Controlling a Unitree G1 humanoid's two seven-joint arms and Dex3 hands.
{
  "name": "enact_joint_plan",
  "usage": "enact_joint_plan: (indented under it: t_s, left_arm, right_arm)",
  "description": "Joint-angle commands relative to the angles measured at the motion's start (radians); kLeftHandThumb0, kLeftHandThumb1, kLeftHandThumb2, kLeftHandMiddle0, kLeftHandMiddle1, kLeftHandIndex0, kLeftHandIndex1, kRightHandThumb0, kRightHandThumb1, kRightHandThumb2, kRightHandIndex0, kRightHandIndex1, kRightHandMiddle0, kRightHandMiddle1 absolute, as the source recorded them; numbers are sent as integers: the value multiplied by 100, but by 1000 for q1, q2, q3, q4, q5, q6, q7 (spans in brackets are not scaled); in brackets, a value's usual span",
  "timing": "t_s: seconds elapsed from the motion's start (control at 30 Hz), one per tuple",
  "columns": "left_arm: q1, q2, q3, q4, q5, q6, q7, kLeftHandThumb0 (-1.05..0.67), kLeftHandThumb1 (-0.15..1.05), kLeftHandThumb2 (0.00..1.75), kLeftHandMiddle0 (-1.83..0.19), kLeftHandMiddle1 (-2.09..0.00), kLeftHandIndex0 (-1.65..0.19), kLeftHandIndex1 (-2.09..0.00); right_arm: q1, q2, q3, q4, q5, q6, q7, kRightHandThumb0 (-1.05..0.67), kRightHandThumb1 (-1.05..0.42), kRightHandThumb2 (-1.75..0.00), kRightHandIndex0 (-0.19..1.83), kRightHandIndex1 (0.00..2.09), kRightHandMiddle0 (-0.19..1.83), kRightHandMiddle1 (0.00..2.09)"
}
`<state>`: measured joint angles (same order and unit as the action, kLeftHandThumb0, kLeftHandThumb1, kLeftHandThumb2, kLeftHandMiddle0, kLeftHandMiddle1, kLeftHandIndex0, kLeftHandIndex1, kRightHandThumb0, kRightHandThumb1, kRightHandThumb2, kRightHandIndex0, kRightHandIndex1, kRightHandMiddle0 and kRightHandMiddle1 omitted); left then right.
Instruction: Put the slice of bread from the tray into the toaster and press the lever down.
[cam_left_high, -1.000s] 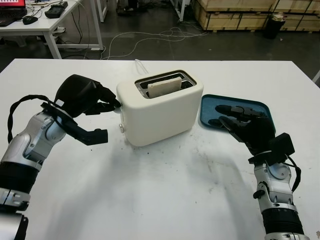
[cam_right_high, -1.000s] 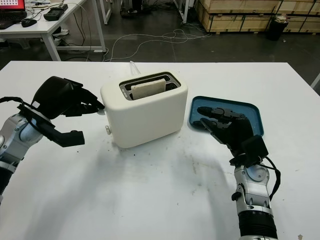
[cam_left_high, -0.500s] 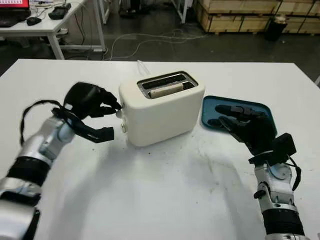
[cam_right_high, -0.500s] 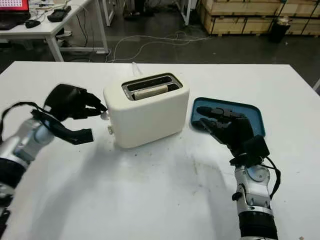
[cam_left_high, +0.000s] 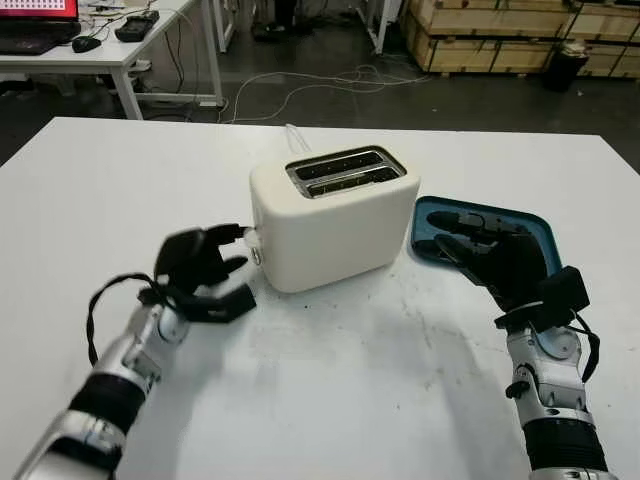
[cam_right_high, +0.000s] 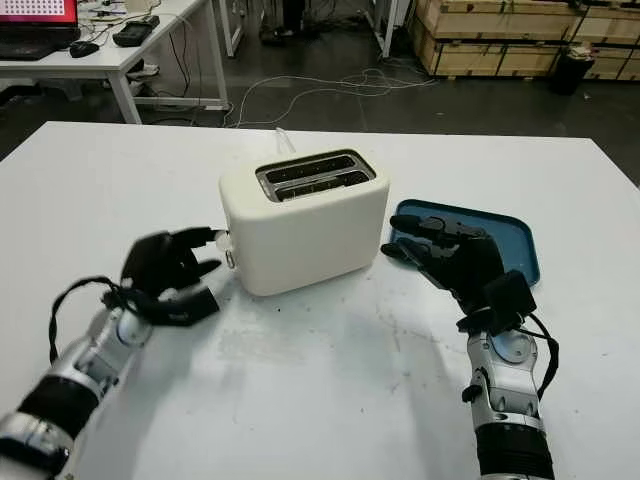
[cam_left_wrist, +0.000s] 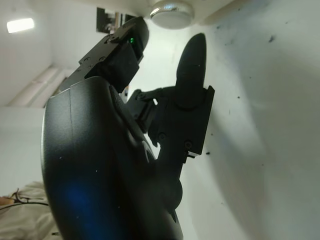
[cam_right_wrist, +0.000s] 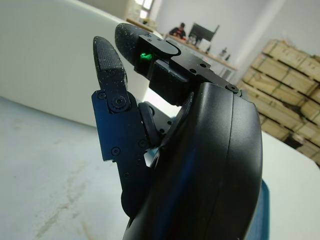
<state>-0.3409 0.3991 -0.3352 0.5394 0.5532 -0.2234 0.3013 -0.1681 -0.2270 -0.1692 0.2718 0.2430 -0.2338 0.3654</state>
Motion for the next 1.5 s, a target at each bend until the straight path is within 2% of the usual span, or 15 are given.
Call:
enact_joint_plan:
  t_s: [0.0, 0.33, 0.53, 0.67, 0.8, 0.93, 1.0, 1.1, 1.17, 1.3, 1.47]
  left_arm:
    - [23, -109, -139, -37, 44, -49, -120, -31, 92, 24, -73, -121, -116, -1]
    - [11, -89, -127, -50, 30, -42, -123, -32, 92, 26, -74, -122, -115, -1]
    - [14, -72, -115, -69, 29, -29, -123, -32, 92, 23, -72, -131, -115, -1]
    - [22, -41, -89, -113, 40, 8, -110, -32, 92, 23, -72, -131, -113, 0]
    - [47, 3, -22, -218, 53, 60, -39, -30, 92, 20, -76, -116, -113, -1]
    - [70, 38, 87, -311, 47, 63, 50, -24, 91, 6, -71, -146, -116, -3]
    - [78, 62, 141, -362, 44, 63, 64, -22, 88, 3, -70, -153, -117, -3]
    - [84, 90, 204, -447, 59, 85, 55, -25, 85, 0, -69, -156, -117, -4]
    - [79, 99, 237, -493, 79, 94, 66, -27, 81, 0, -72, -150, -115, -3]
    - [60, 98, 261, -524, 126, 82, 100, -28, 77, 0, -79, -140, -115, -3]
    - [39, 103, 260, -542, 161, 80, 86, -33, 70, 0, -83, -135, -121, -6]
  right_arm:
    - [-4, 7, 0, 11, 4, 4, 2, -49, -92, 0, 124, 0, 115, 0]
    - [-8, 7, -3, 17, 6, 4, 8, -49, -92, 0, 124, 0, 115, 0]
    - [-5, 8, -2, 0, 4, 18, 0, -49, -92, 0, 124, 0, 115, 0]
    - [-7, 7, 0, 1, 1, 17, 0, -48, -92, 0, 124, 0, 114, 0]
    - [-11, 11, -2, 9, 10, 8, 12, -48, -92, 0, 124, 0, 114, 0]
    - [-9, 10, 0, 0, 1, 19, 1, -49, -92, 0, 124, 0, 114, 0]
    - [-9, 9, 2, 1, -3, 20, 0, -49, -92, 0, 124, 0, 114, 0]
    - [-10, 8, 3, 7, -3, 15, 3, -49, -92, 0, 124, 0, 114, 0]
    - [-12, 9, 2, 15, -1, 7, 8, -49, -92, 0, 124, 0, 114, 0]
    - [-9, 12, 2, 15, -1, 5, 8, -50, -92, 0, 124, 0, 114, 0]
    - [-7, 12, 0, 13, 4, 3, 16, -49, -92, 0, 124, 0, 114, 0]
